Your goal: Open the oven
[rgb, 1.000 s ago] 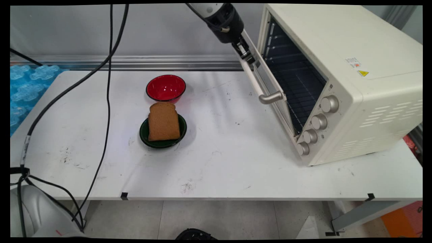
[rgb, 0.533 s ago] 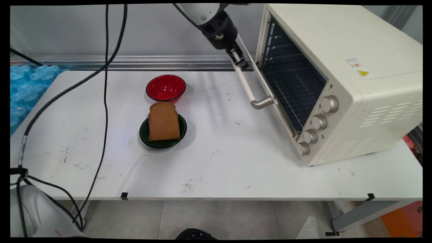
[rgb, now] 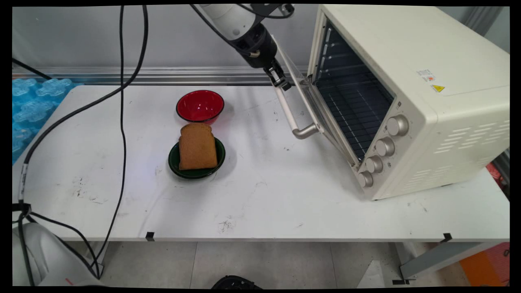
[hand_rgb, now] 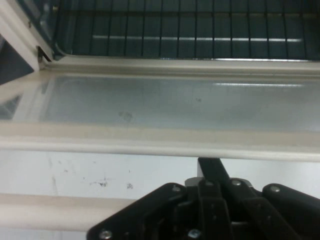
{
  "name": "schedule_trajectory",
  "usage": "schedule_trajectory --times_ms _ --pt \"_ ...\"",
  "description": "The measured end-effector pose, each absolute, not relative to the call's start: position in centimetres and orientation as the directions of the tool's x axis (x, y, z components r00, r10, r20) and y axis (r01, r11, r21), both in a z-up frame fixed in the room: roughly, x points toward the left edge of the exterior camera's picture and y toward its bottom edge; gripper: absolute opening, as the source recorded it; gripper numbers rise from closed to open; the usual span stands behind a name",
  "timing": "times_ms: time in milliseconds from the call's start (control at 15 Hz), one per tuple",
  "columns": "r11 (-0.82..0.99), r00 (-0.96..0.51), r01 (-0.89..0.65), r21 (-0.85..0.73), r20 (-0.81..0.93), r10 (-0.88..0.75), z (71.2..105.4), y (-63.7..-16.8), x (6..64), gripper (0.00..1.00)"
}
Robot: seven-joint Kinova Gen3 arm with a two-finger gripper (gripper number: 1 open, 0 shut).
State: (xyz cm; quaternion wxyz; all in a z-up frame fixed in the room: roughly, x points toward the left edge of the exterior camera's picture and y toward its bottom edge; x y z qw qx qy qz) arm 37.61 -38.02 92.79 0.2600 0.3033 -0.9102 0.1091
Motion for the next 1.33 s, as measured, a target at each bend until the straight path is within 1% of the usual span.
schedule_trajectory --times_ms 1333 --pt "0.783 -0.685 -0.62 -0.051 0.521 -0.509 88.5 -35.9 41.0 0.0"
